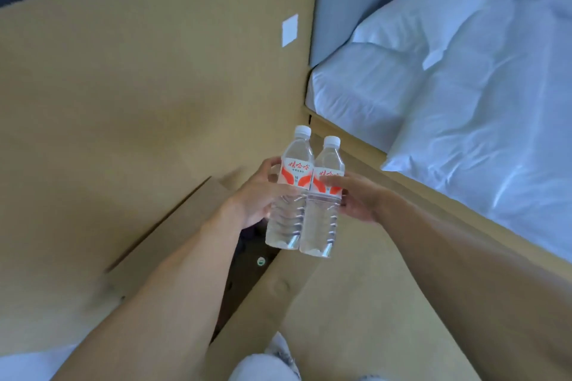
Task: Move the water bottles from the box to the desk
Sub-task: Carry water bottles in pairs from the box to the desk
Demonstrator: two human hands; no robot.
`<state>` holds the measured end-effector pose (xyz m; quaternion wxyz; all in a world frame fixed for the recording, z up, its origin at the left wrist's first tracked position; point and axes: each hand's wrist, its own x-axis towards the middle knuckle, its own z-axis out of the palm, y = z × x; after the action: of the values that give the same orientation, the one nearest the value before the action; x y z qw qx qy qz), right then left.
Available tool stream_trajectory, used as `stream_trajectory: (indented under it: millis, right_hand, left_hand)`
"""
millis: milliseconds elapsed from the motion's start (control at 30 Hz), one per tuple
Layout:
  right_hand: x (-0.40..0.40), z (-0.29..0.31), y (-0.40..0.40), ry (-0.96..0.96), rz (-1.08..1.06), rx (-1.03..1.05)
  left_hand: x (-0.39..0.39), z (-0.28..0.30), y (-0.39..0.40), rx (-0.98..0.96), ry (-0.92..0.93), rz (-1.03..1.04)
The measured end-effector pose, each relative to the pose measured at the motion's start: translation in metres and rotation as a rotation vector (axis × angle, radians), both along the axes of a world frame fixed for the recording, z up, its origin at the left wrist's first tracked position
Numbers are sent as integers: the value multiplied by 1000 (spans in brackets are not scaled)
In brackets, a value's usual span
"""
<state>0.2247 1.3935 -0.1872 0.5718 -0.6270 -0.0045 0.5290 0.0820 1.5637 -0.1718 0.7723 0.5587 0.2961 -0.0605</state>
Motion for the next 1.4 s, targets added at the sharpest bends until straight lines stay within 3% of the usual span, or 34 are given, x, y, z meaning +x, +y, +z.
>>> stream_trajectory:
  millis: [367, 700, 1067, 1400]
  right_hand:
    - [13, 18, -234, -19, -273, 109]
    - [-29, 23, -470, -52, -568, 198]
    - [-119, 45, -668, -177, -1177, -31]
    - [-169, 45, -799, -186, -1468, -136]
  left_hand:
    - [84, 12, -192, -57, -14, -345]
    - [125, 16, -416, -45, 17, -681]
    - [140, 35, -642, -71, -34, -1085]
    - [154, 40, -822, -25, -68, -1514]
